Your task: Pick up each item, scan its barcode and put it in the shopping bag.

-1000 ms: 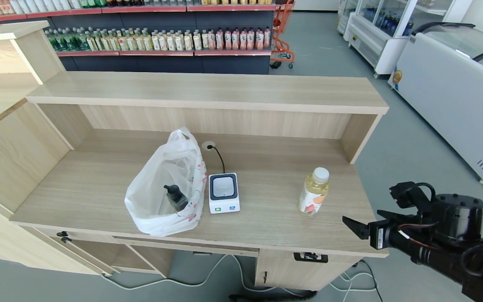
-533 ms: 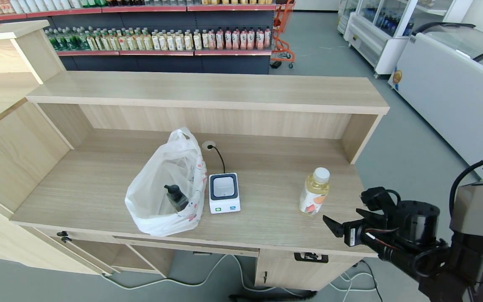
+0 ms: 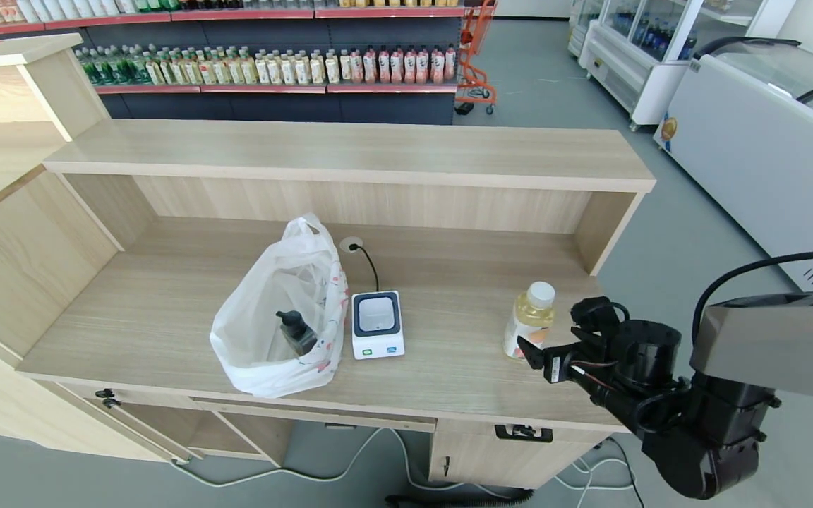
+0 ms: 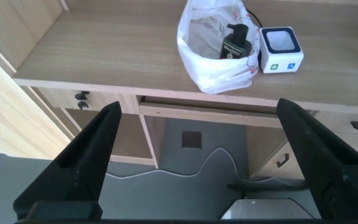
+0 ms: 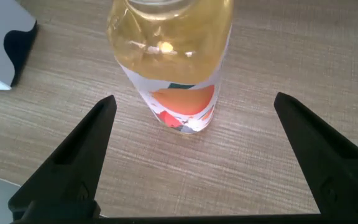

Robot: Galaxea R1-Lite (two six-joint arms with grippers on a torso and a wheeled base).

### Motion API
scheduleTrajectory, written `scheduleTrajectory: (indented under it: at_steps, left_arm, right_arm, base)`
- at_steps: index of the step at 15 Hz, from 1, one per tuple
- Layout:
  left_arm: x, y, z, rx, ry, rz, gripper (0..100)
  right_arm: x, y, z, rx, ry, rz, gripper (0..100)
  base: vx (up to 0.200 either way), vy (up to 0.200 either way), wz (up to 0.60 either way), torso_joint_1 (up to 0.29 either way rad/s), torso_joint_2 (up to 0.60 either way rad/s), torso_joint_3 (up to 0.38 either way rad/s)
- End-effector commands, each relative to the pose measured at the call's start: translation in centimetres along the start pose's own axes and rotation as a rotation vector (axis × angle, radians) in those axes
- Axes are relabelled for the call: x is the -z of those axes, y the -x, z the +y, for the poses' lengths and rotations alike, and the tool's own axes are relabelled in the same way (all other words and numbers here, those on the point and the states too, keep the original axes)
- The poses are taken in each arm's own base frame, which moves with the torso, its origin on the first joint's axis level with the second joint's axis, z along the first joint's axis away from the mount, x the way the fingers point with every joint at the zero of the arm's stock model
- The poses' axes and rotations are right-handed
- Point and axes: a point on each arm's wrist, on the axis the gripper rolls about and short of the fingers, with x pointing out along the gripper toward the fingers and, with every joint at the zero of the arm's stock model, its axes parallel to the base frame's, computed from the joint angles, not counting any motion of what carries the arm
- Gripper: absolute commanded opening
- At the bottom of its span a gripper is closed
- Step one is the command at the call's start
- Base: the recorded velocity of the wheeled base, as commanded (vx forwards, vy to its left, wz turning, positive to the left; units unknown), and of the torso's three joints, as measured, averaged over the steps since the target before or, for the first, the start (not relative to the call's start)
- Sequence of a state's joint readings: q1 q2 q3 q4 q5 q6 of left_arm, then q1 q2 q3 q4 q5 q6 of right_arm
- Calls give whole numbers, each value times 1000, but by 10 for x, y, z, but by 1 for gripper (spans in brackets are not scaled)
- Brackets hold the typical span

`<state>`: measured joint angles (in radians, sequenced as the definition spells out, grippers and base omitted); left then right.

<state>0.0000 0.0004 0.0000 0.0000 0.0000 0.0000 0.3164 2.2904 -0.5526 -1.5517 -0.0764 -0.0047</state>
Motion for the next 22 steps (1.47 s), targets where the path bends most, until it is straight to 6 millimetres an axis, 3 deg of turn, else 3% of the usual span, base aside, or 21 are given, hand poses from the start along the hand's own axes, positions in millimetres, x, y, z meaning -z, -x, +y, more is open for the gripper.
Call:
scheduleTrajectory:
  at_steps: [1, 13, 22]
  left_arm:
    - [0, 0, 0, 0, 0, 1, 100]
    - [0, 0, 0, 0, 0, 1, 100]
    - [0, 0, 0, 0, 0, 1, 100]
  right_arm:
    - [6, -8, 7, -17, 5, 2, 100]
    - [8, -56, 19, 21, 7, -41, 100]
    - [15, -63, 18, 18, 9, -29, 100]
  base:
    - [0, 0, 0, 0, 0, 0]
    - [0, 0, 0, 0, 0, 0]
    - [0, 0, 0, 0, 0, 0]
